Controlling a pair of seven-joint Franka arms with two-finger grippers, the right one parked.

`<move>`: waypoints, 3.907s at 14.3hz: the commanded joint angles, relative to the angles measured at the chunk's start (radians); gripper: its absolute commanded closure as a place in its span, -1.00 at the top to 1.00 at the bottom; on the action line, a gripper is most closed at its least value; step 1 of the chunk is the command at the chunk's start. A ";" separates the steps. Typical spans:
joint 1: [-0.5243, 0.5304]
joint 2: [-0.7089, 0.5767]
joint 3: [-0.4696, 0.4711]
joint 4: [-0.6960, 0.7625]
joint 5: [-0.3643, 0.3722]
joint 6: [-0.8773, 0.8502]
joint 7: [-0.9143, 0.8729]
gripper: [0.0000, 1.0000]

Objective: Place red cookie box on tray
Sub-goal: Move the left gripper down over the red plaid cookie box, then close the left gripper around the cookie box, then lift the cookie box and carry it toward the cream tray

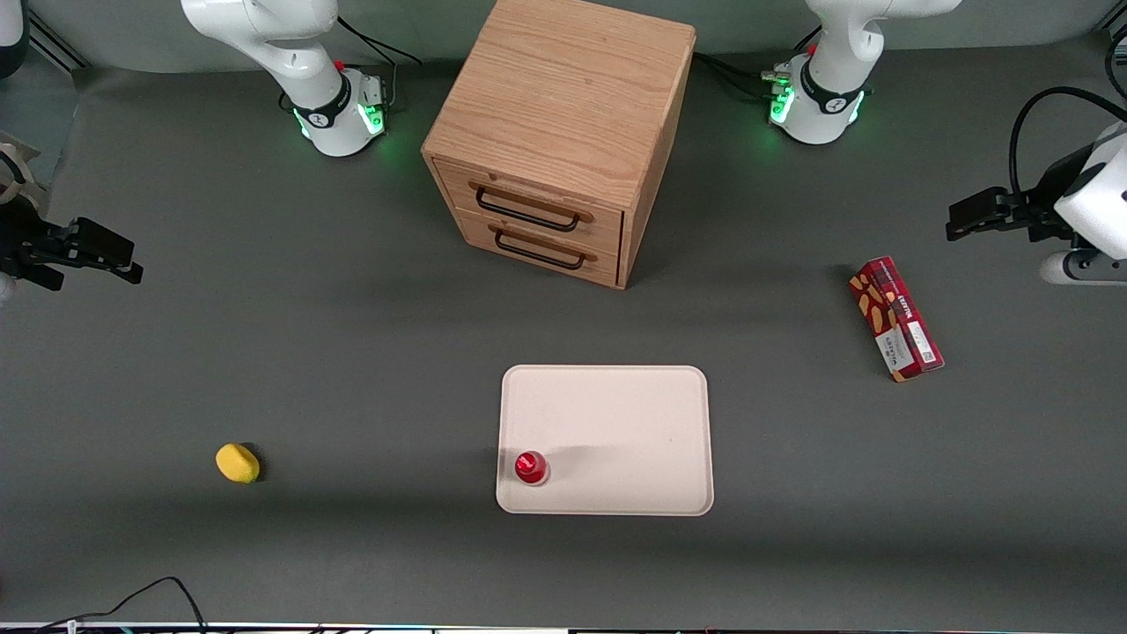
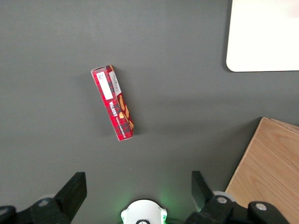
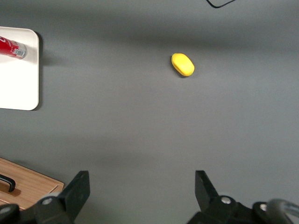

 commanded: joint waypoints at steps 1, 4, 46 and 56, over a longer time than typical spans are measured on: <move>-0.033 0.014 0.035 0.039 0.020 -0.039 -0.012 1.00; -0.031 0.015 0.035 0.044 0.025 -0.066 -0.006 1.00; -0.011 0.123 0.168 -0.943 0.004 1.238 -0.110 -1.00; -0.088 -0.017 0.133 -0.491 0.005 0.481 -0.254 -1.00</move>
